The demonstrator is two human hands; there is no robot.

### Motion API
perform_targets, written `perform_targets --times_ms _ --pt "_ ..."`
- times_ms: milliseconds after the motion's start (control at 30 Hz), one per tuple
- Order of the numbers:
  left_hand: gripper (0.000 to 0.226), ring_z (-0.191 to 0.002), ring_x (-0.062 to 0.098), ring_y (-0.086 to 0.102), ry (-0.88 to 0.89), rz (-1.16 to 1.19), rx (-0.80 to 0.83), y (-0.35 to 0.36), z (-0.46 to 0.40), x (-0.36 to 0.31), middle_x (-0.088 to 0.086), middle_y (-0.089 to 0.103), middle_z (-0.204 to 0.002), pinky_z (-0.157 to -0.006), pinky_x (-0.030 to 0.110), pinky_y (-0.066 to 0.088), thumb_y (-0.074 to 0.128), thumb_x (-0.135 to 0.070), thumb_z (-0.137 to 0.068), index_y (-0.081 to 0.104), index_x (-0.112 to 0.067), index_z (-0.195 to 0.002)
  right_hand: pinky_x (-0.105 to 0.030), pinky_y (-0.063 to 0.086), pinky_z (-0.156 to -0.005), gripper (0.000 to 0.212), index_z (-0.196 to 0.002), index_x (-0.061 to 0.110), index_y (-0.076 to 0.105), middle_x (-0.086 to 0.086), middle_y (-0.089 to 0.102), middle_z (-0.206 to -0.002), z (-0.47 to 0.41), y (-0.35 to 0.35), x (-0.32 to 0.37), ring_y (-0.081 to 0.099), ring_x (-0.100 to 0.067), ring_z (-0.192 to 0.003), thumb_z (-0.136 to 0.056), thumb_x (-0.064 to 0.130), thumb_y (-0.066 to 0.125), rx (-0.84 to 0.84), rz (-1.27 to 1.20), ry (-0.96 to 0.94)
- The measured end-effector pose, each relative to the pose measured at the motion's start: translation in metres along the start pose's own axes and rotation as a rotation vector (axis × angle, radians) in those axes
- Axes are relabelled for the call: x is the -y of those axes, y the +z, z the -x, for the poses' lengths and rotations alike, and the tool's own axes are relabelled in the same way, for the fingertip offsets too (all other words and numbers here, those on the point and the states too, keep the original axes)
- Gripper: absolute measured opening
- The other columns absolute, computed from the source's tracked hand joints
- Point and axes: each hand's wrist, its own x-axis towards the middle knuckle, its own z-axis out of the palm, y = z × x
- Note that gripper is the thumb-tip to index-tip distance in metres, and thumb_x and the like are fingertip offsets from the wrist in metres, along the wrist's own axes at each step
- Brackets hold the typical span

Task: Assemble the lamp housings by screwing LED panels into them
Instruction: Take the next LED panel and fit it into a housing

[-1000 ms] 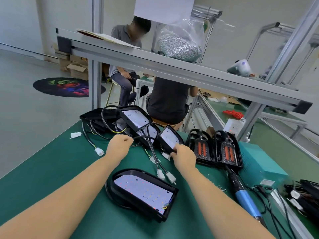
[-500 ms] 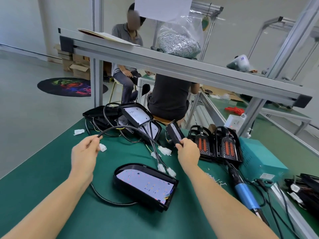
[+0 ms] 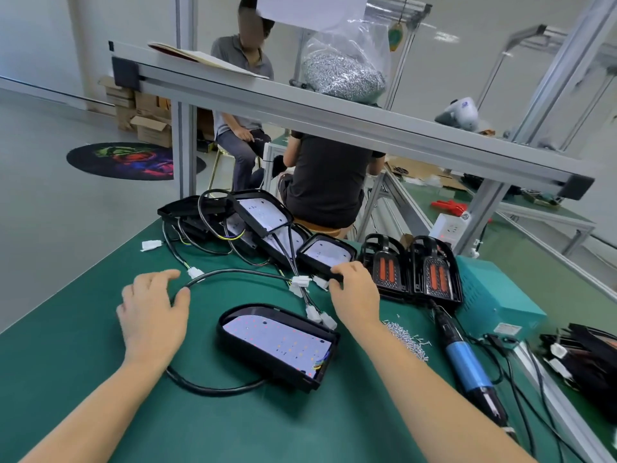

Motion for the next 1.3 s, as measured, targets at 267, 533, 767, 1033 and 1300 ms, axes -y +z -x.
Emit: perform_targets --times_ms 267,533,767,1033,1300 --pt "0.031 -0.073 0.024 0.063 -0.131 0.024 0.422 0.01 0.042 -0.025 0.002 0.065 -0.082 -0.072 0.033 0.046 0.042 -0.056 -0.091 0.055 -0.029 -0.099 -0.026 0.046 -0.079 0.013 -0.088 0.026 0.07 0.009 0.065 -0.089 0.072 -0.014 -0.001 0.058 -0.008 -0.082 -0.087 0.038 0.064 0.193 -0.221 -0.02" --pt "0.025 -0.073 0.027 0.05 -0.587 0.914 0.459 0.042 0.041 -0.033 0.011 0.057 -0.076 -0.064 0.031 0.045 0.039 0.015 -0.073 0.055 -0.004 -0.074 -0.009 0.038 -0.07 0.004 -0.086 0.029 0.068 0.01 0.065 -0.087 0.069 -0.017 -0.019 0.054 0.006 -0.075 -0.088 0.027 0.066 0.171 -0.393 -0.008" --pt "0.025 -0.076 0.026 0.044 -0.658 1.157 0.205 0.063 0.043 -0.044 0.011 0.049 -0.076 -0.071 0.038 0.039 0.038 0.011 -0.077 0.049 -0.011 -0.072 -0.036 0.039 -0.101 0.047 -0.138 0.02 0.048 -0.005 0.045 -0.142 0.011 -0.026 -0.06 0.039 -0.026 -0.129 -0.095 0.033 0.06 0.161 0.082 0.183" --pt "0.019 -0.089 0.029 0.063 -0.616 1.212 0.266 0.059 0.047 -0.037 0.007 0.068 -0.101 -0.088 0.047 0.05 0.047 -0.006 -0.092 0.061 -0.018 -0.096 -0.043 0.041 -0.097 0.056 -0.141 0.009 0.037 -0.017 0.045 -0.138 -0.027 -0.024 -0.076 0.039 -0.035 -0.128 -0.097 0.037 0.056 0.123 0.103 0.381" --pt "0.013 -0.09 0.027 0.063 -0.669 1.262 0.288 0.053 0.048 -0.042 0.012 0.066 -0.112 -0.092 0.047 0.048 0.048 -0.016 -0.098 0.06 -0.015 -0.096 -0.042 0.038 -0.101 0.06 -0.139 0.008 0.038 -0.021 0.051 -0.136 -0.05 -0.019 -0.069 0.045 -0.037 -0.127 -0.097 0.051 0.047 0.158 0.253 0.477"
